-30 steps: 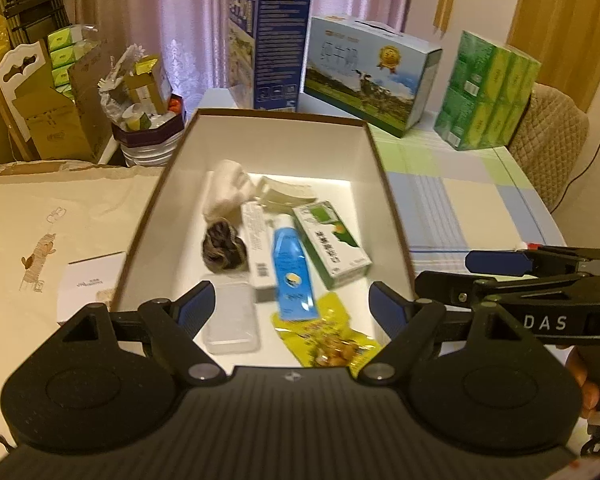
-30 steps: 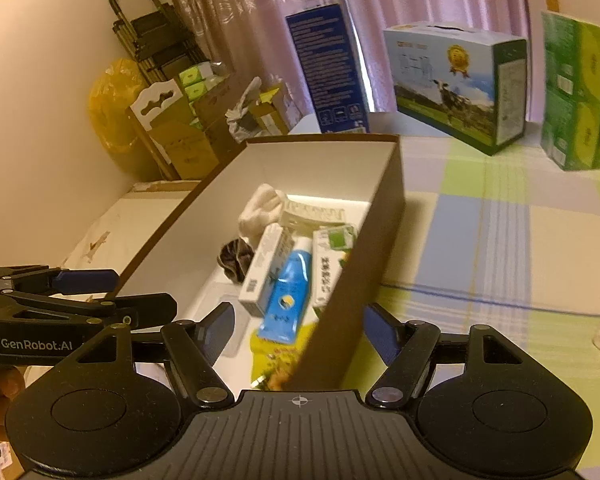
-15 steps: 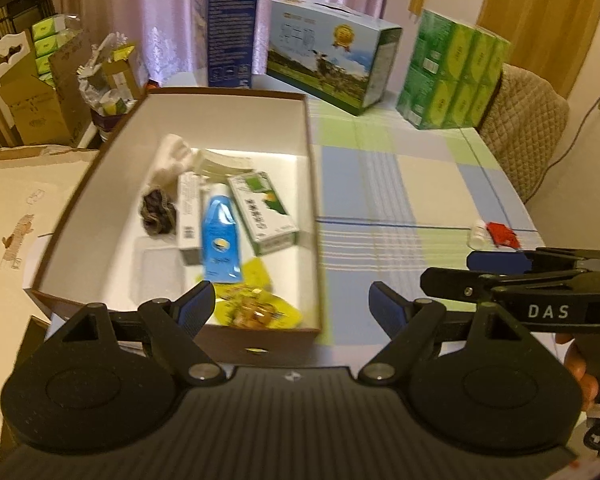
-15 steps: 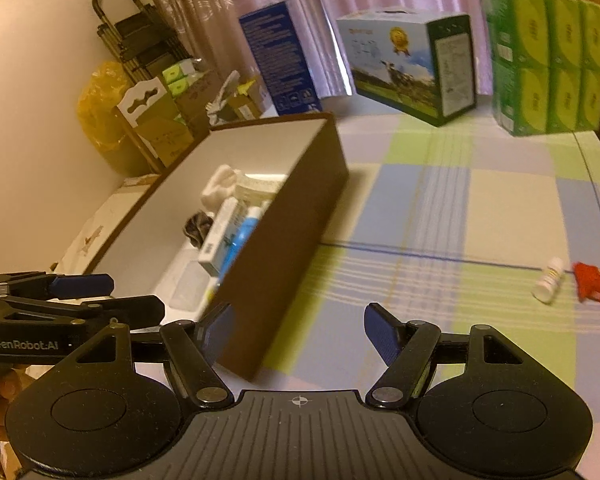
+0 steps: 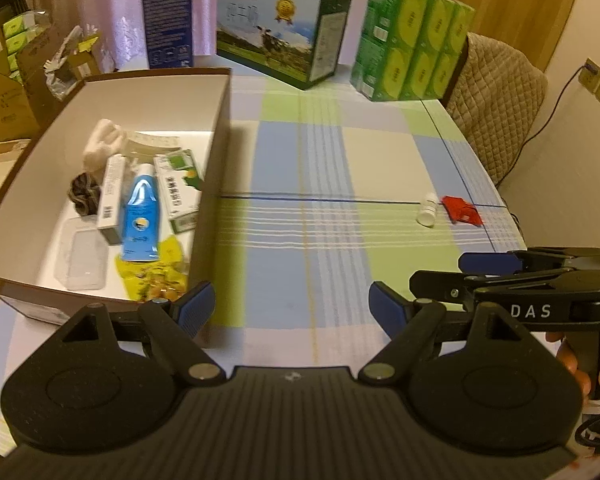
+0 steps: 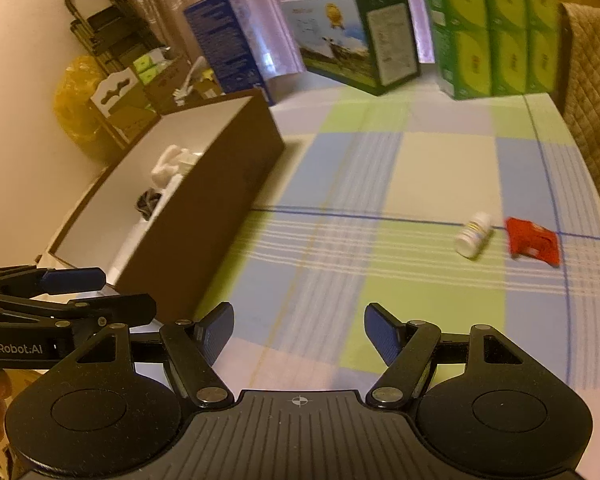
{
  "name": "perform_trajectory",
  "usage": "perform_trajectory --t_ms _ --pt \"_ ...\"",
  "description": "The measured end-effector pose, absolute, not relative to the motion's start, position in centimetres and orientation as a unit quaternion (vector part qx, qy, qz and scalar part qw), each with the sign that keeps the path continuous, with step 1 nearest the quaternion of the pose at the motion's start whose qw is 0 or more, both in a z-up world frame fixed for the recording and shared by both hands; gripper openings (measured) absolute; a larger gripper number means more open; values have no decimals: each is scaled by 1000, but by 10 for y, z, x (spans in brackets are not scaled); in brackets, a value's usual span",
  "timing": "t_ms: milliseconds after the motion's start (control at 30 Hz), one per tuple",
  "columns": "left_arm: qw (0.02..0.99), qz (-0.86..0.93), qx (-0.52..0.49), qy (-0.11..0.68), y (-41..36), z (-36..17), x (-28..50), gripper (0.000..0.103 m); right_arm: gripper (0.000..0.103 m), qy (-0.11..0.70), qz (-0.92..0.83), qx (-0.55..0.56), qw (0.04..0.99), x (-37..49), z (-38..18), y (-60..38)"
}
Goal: Organize objects
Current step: 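Withdraw both tools from the shoebox toward the pill bottle and red packet, then grasp the white pill bottle with the left gripper while the right grasps the red packet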
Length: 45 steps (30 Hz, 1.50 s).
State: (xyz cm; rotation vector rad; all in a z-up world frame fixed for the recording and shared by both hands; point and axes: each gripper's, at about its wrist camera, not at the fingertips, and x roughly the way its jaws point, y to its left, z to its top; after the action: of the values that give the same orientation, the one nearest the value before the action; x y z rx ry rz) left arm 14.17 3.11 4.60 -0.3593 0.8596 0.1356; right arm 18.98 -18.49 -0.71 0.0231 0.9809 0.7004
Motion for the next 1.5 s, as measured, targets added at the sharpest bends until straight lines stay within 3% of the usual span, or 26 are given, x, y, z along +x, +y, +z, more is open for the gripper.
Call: perform_trajectory --t_ms 1000,1133,1500 --pt "886 -46 -97 450 -89 1 291 80 69 477 166 35 862 260 -39 -320" --pt "885 -54 -86 455 -96 -8 316 72 69 476 153 40 865 273 -44 -327" --pt "879 -80 -48 467 -112 -31 377 60 69 475 134 52 868 304 -52 -339"
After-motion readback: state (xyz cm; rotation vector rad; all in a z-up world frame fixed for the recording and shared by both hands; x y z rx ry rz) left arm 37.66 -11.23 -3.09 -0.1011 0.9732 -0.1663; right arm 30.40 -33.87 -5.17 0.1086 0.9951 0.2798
